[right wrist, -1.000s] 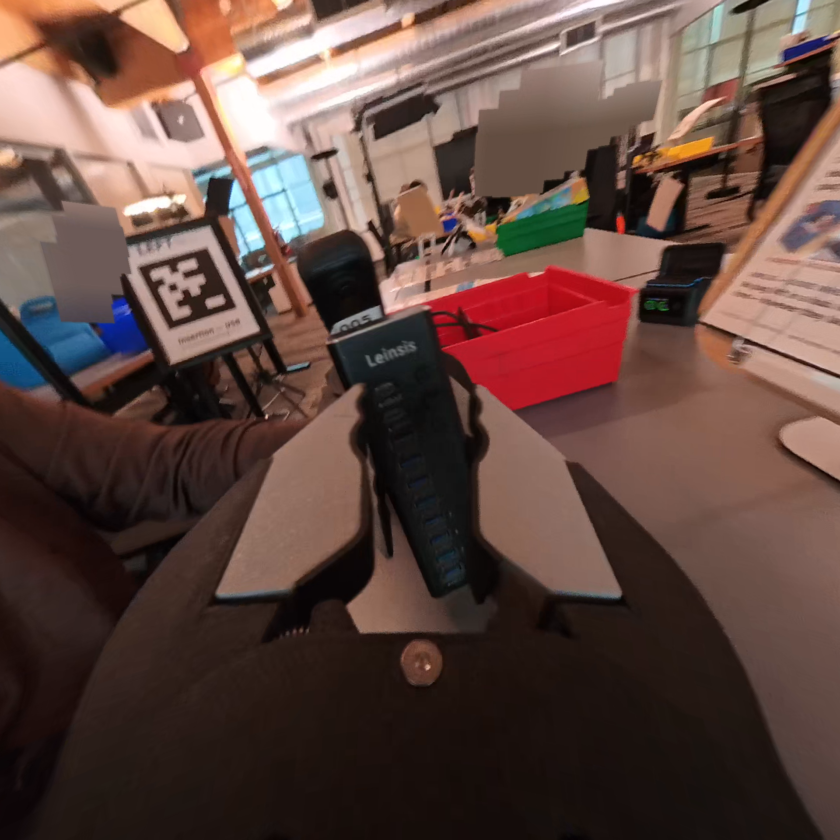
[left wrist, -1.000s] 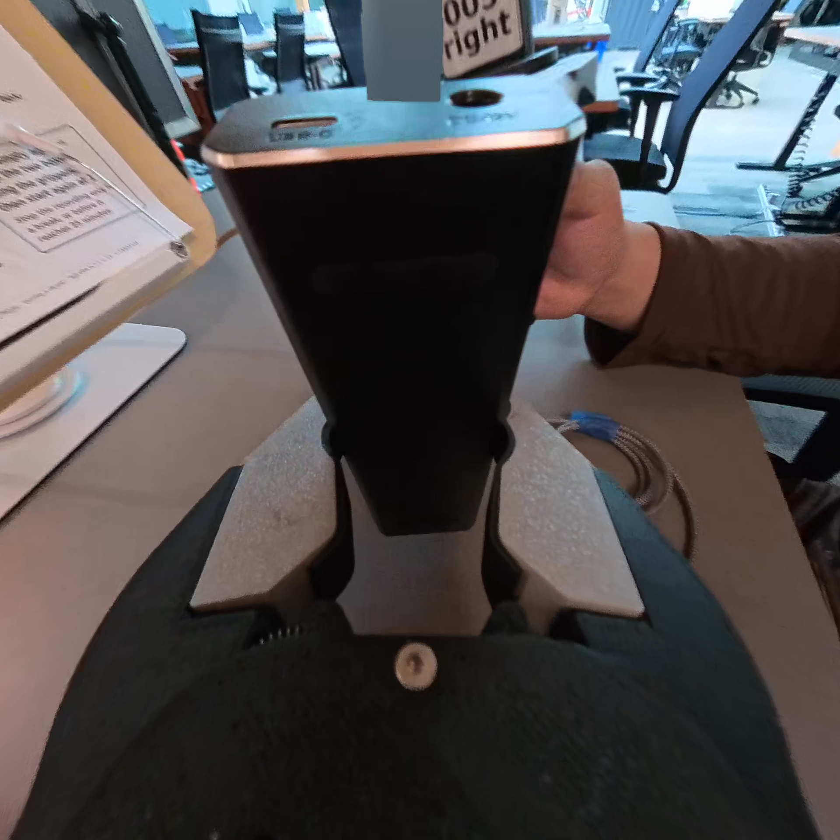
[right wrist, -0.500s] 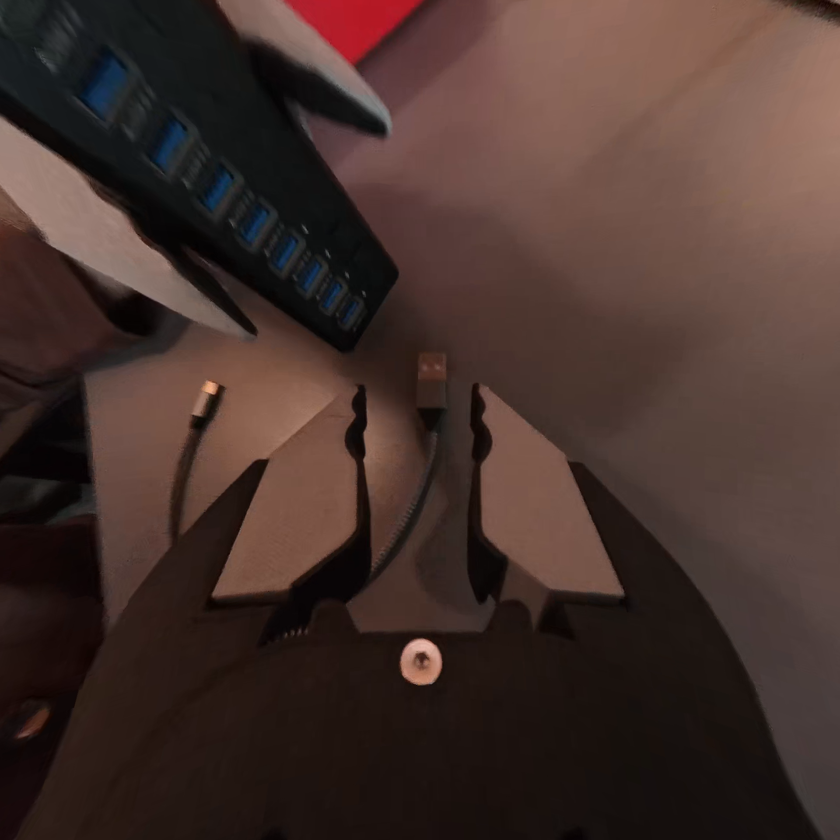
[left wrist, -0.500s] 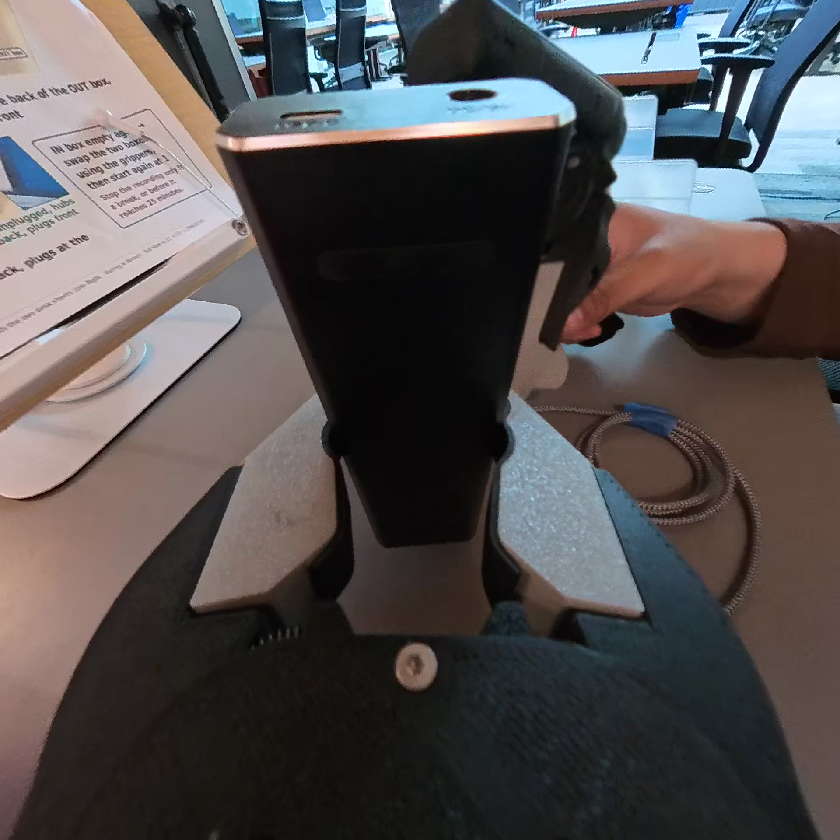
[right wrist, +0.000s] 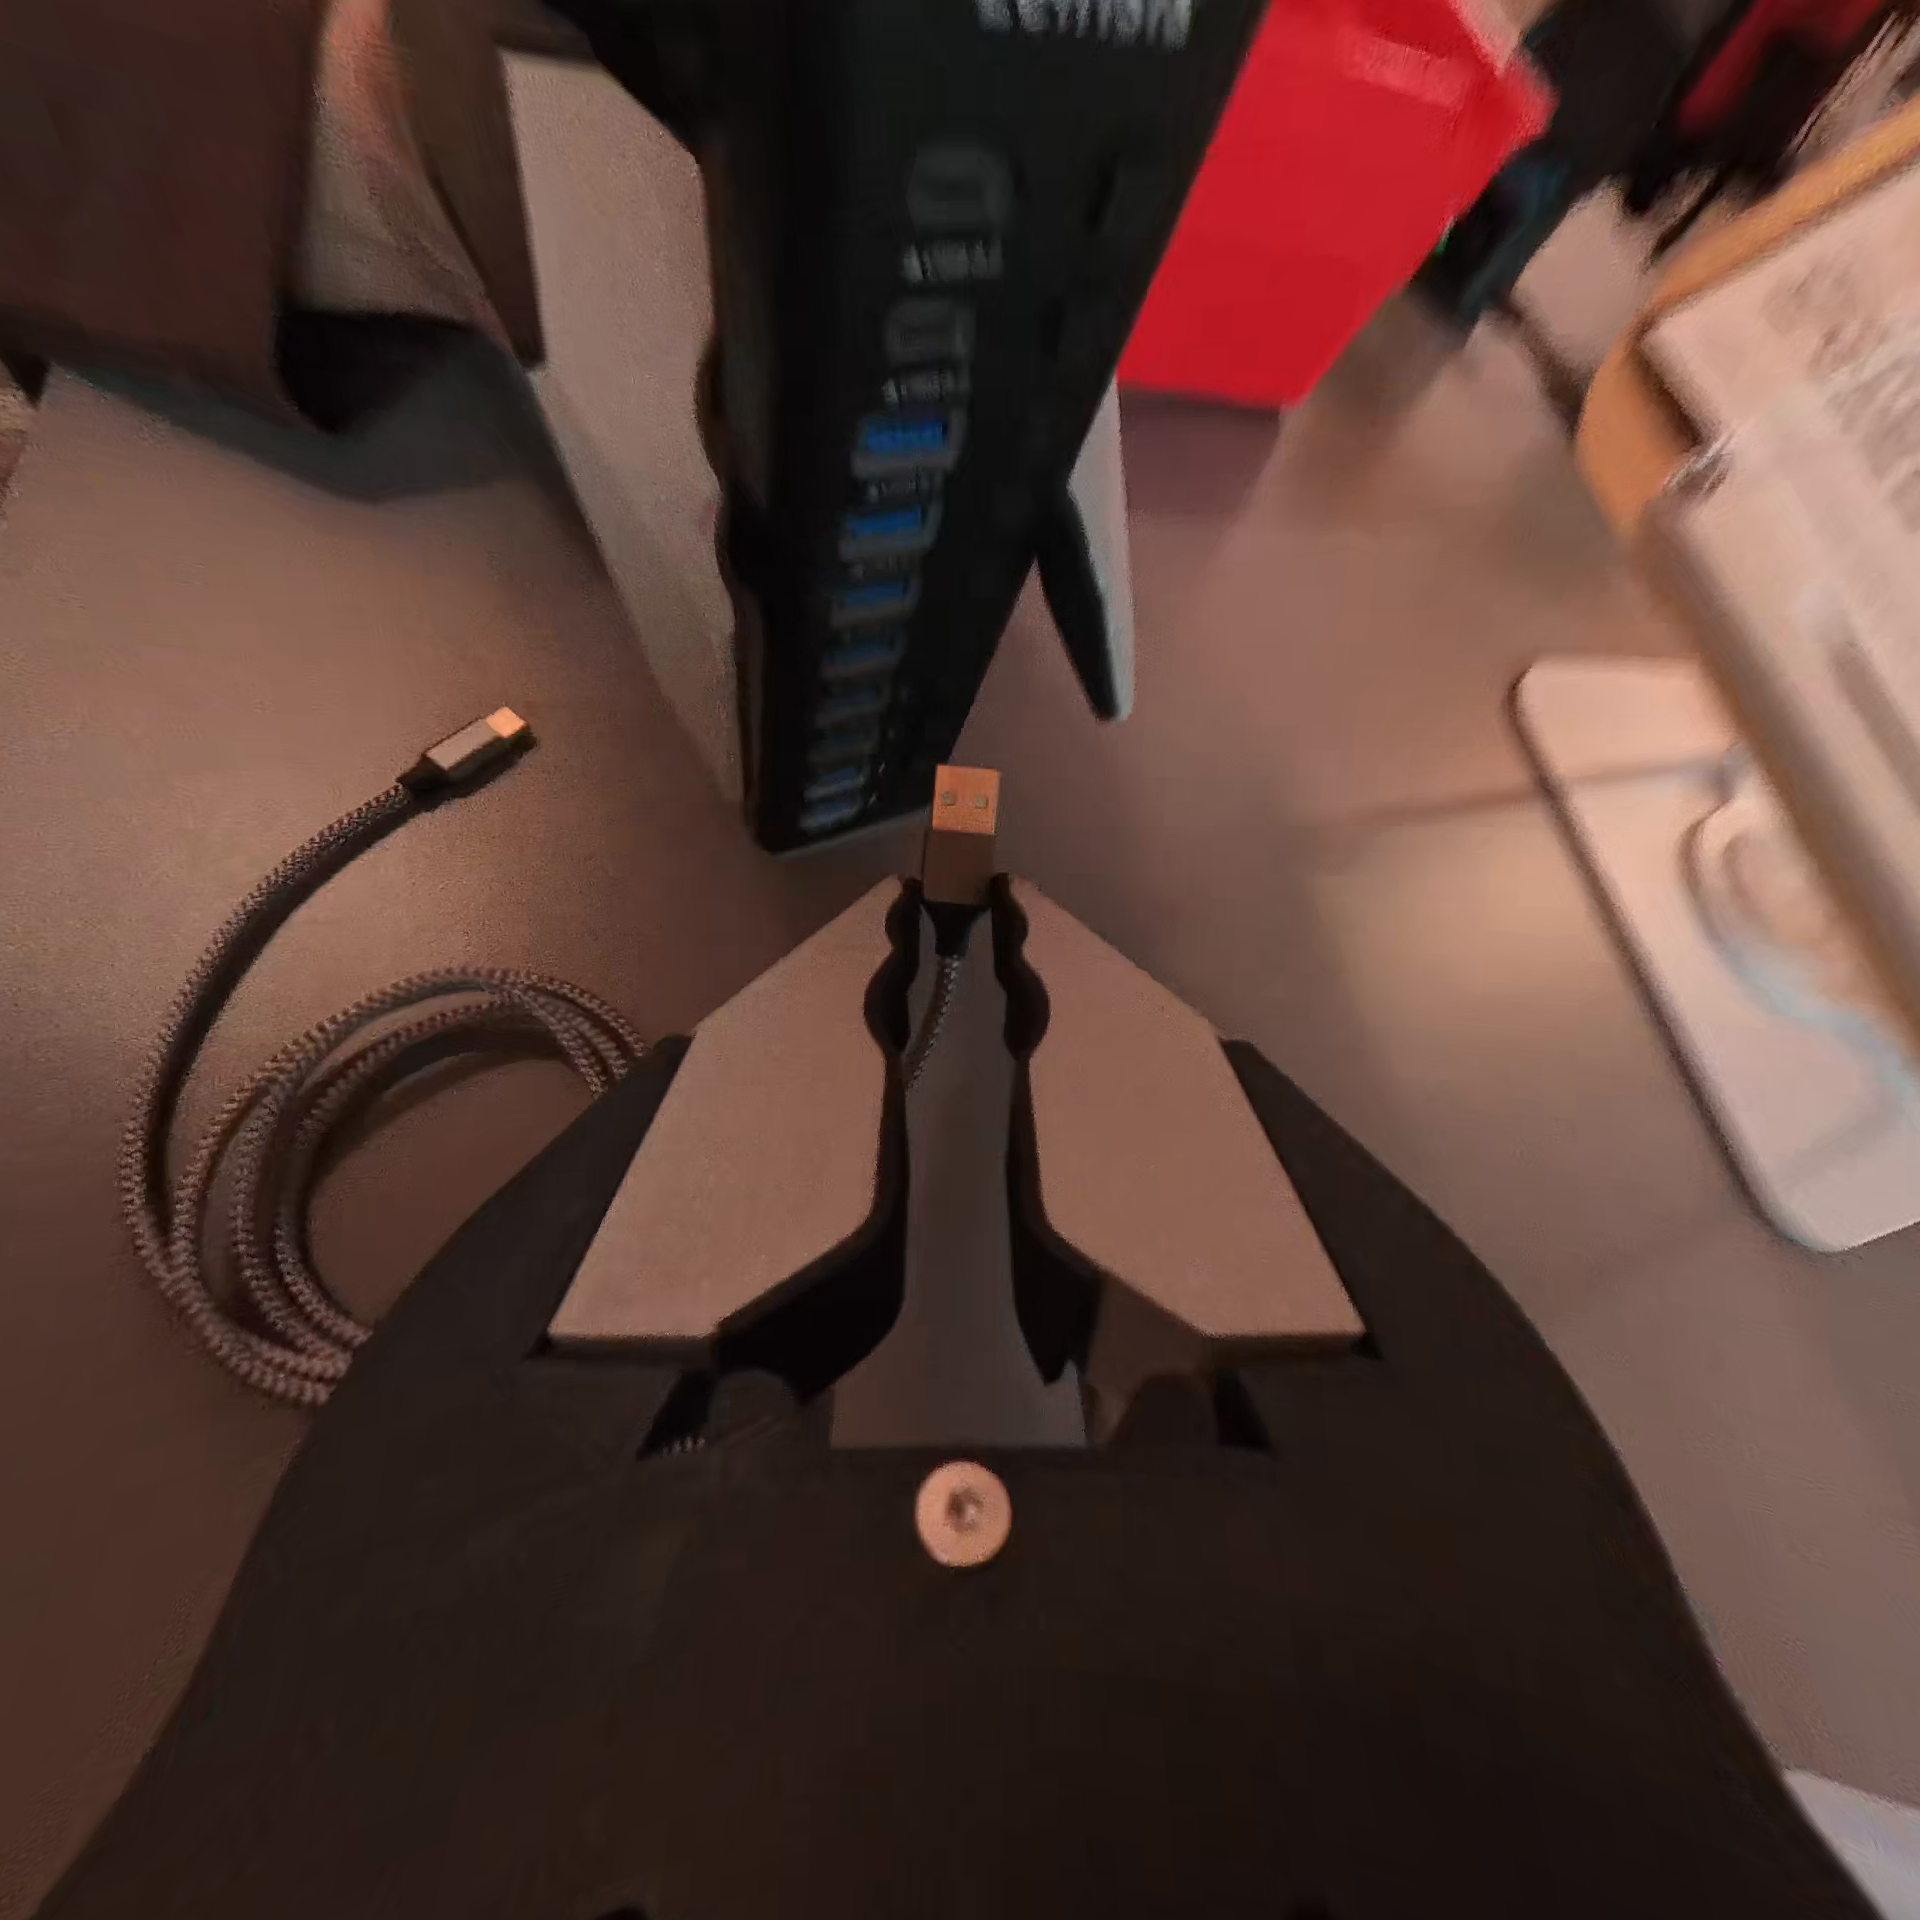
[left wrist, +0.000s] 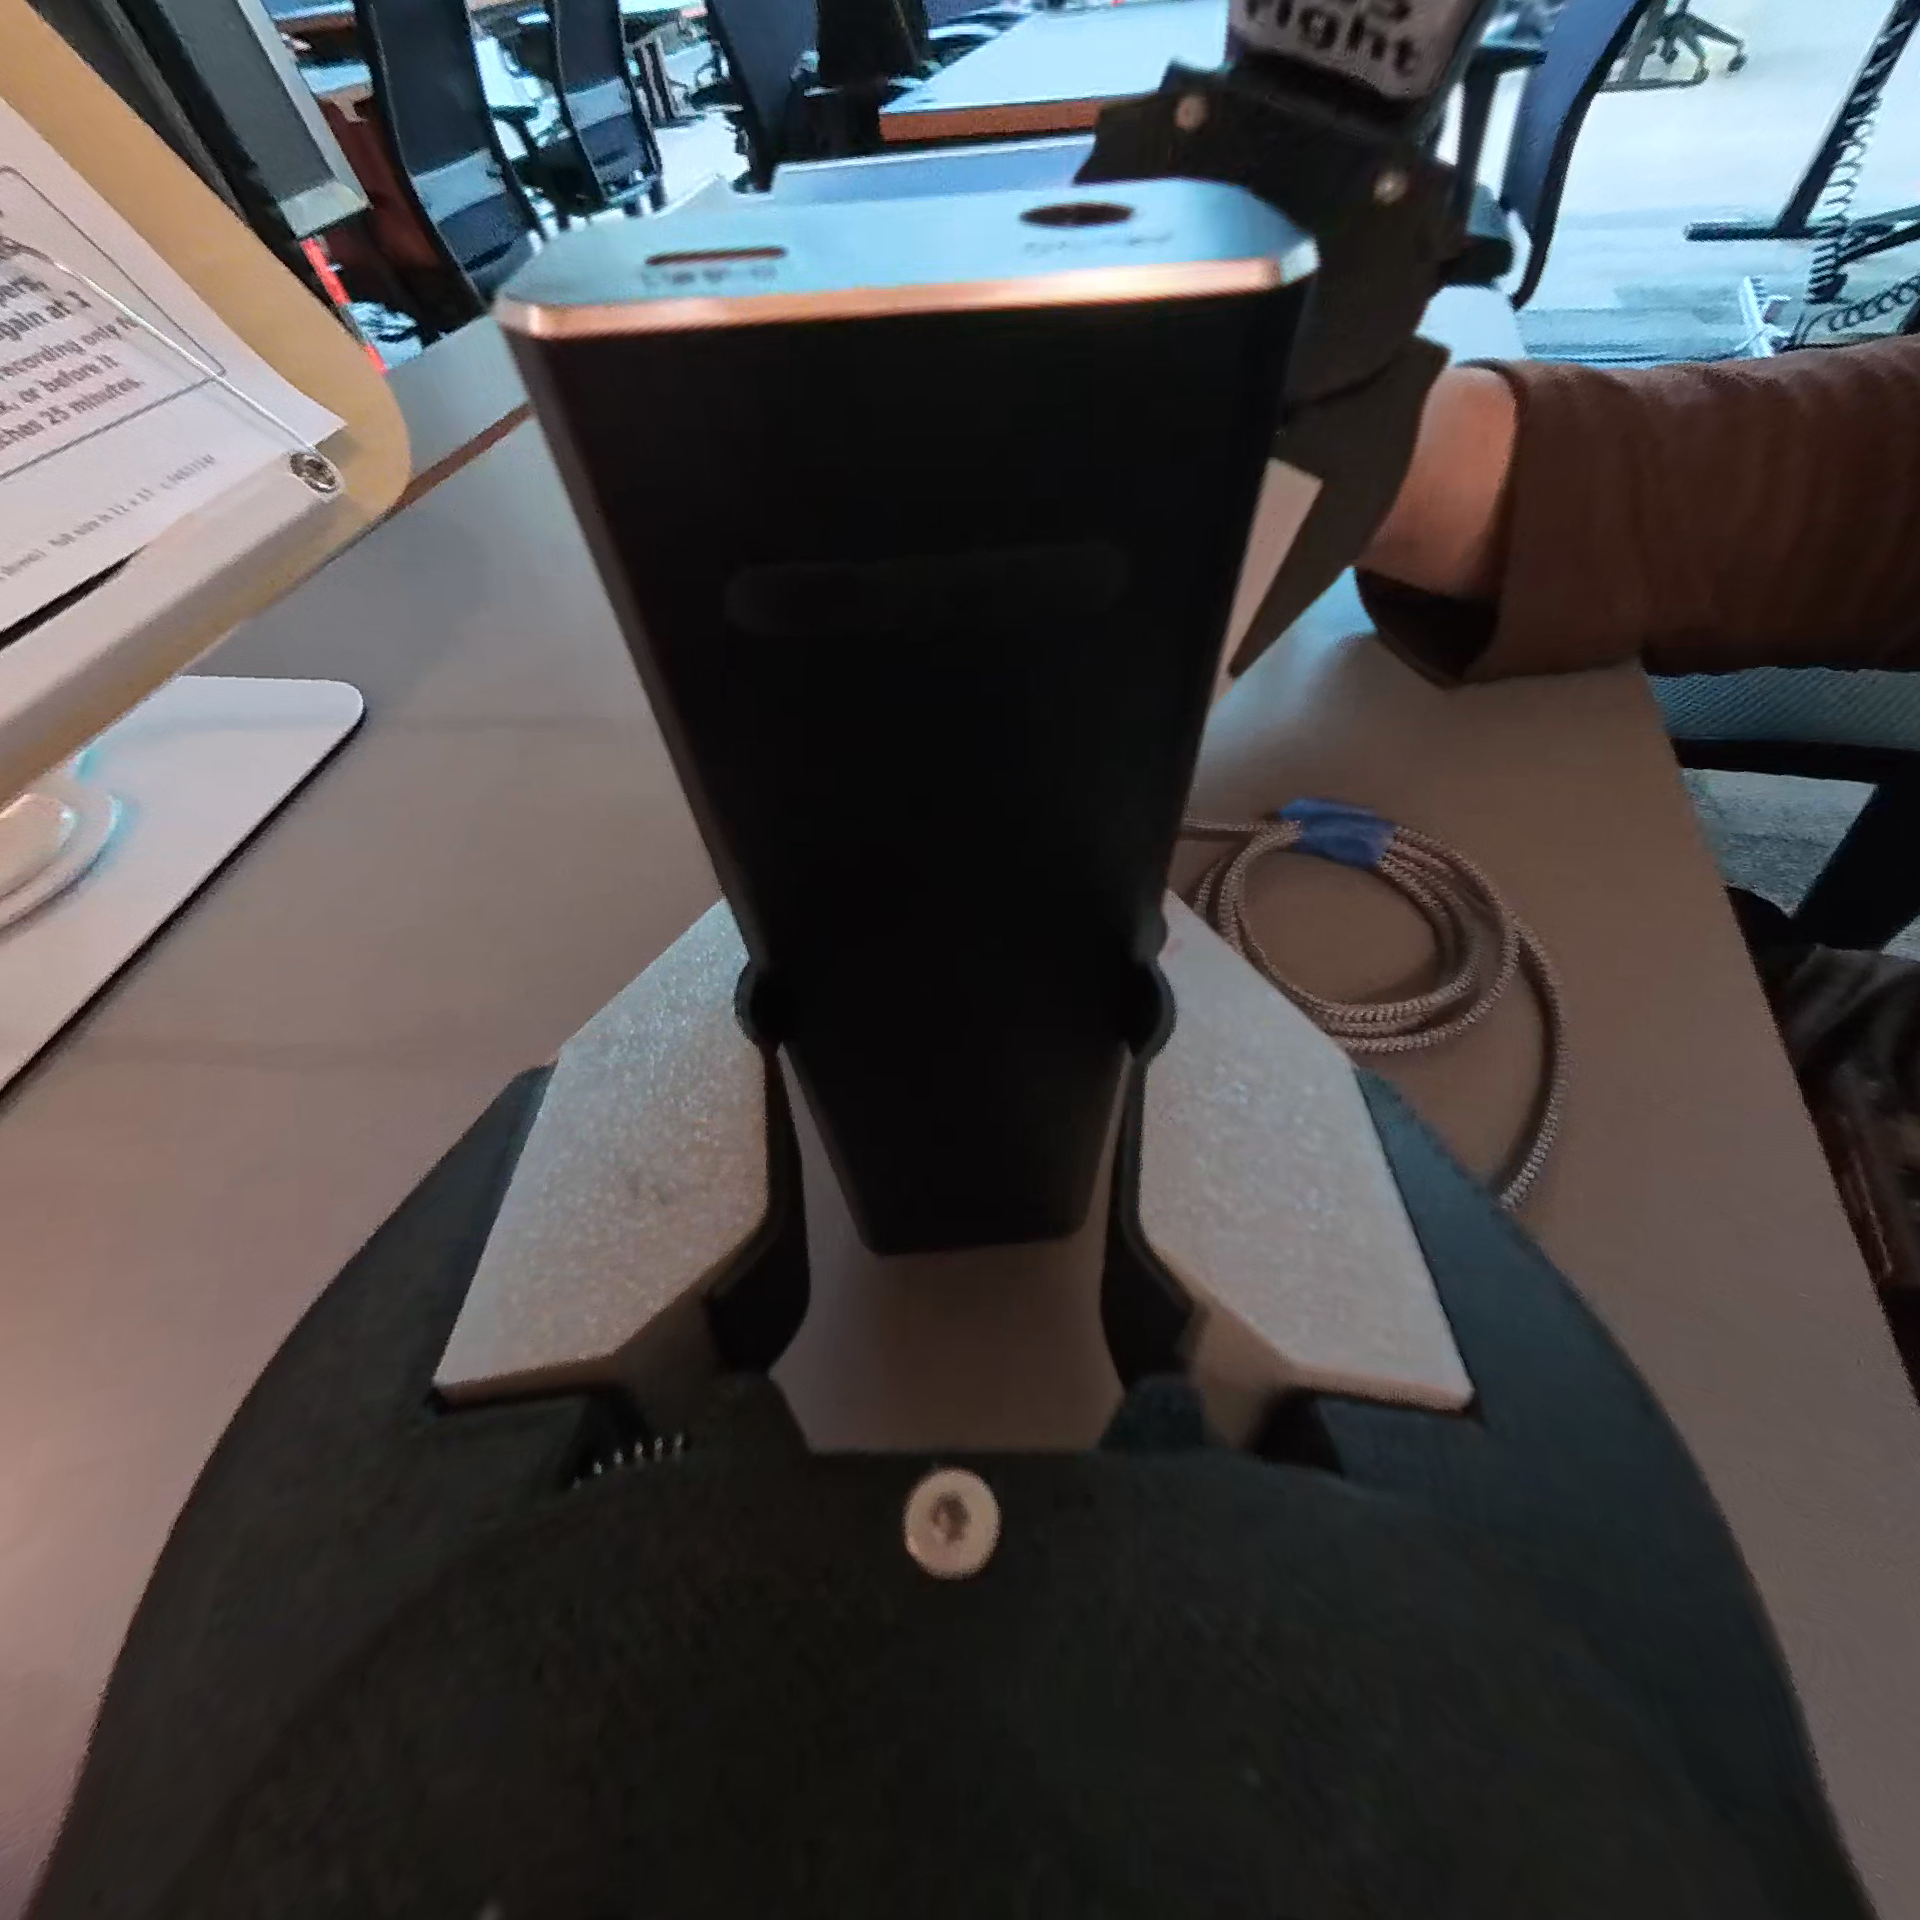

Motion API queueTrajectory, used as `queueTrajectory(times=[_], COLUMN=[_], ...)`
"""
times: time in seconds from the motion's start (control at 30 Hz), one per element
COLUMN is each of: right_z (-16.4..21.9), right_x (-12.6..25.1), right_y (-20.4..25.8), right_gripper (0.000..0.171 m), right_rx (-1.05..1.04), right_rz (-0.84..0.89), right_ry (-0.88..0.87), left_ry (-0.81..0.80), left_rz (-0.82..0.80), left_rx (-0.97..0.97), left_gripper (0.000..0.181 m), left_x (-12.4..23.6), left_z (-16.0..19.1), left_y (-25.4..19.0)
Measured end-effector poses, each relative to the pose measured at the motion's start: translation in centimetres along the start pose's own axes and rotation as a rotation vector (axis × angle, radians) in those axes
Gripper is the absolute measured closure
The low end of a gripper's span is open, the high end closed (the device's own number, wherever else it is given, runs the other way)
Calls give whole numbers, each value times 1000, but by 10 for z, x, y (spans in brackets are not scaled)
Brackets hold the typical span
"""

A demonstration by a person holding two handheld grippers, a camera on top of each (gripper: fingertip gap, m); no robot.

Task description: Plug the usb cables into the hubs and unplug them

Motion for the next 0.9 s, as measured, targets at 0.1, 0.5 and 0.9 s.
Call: queueTrajectory(times=[0.1,0.5,0.9], right_z=[-11,-30,-33], right_x=[13,43,37], right_y=[5,16,18], right_gripper=[161,161,161], right_rx=[50,-55,-79], right_rz=[-44,-253,-200], right_ry=[-114,-257,-164], left_ry=[-27,-170,-189], left_rz=[51,221,254], left_rx=[-14,-1,18], left_gripper=[115,115,115], left_x=[0,9,7], left_z=[-4,-21,-21], left_y=[-7,-25,-27])
Point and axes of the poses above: each gripper's, where its closed fingertips meet, x back along the fingers, z out of its underside, y = z × x across the jaws, the point moved 5 cm from there along x, back along the fingers, and after that the axes turned 5 degrees about -x, right-handed, at the moved point
